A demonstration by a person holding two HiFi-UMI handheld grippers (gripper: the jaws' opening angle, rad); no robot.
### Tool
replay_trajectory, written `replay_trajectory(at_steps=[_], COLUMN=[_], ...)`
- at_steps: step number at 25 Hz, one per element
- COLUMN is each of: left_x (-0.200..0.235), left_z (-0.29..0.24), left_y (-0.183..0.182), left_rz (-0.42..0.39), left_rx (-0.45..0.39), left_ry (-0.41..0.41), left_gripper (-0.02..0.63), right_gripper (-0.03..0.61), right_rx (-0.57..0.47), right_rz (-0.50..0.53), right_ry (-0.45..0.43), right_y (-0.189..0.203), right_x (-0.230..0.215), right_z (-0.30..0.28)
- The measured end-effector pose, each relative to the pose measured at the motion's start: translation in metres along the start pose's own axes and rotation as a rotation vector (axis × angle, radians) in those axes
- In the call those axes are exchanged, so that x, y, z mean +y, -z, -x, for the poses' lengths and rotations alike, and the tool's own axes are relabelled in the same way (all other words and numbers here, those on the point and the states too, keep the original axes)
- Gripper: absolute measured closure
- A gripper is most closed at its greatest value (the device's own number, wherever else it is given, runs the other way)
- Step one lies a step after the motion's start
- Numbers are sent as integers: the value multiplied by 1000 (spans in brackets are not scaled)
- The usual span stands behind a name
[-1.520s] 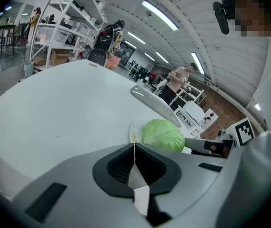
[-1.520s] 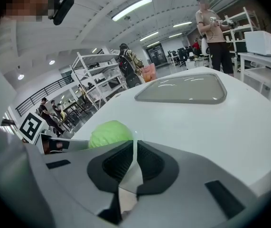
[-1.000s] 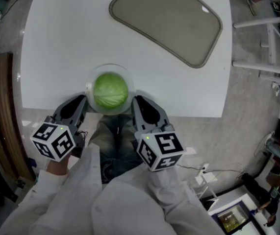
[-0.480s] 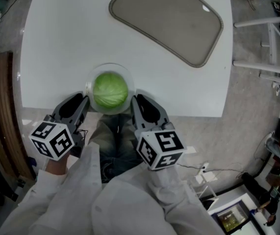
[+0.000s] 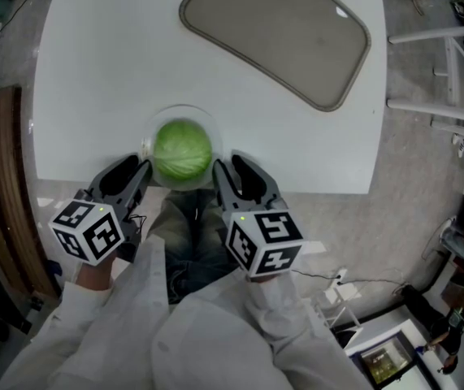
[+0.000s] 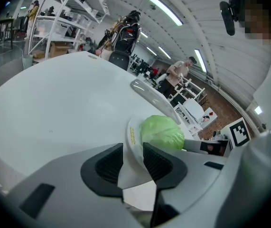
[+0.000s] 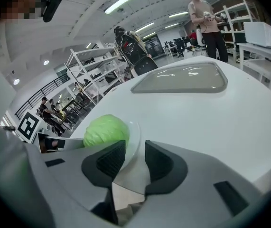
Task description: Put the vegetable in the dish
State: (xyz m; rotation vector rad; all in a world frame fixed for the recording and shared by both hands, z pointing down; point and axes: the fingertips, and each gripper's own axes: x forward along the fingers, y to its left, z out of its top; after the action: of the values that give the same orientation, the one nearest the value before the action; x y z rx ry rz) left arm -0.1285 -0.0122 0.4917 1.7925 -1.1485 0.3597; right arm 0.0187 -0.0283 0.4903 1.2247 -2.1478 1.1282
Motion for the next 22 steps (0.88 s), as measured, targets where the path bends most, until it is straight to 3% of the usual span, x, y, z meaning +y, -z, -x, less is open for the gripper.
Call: replay_trajectory(at_steps=[11, 22], left_x=[-6, -10], left_z=[-1, -3], left_y=[5, 5], left_rz=[-58, -60], left_rx=[53, 62], left_ry=[-22, -7], left_gripper=[499, 499], right_gripper=[463, 463], right_rx=[63, 93], right_rz=[11, 20], right_ry=[32, 43], right_y=[7, 9], right_x=[-2, 0], right_z=[-5, -6])
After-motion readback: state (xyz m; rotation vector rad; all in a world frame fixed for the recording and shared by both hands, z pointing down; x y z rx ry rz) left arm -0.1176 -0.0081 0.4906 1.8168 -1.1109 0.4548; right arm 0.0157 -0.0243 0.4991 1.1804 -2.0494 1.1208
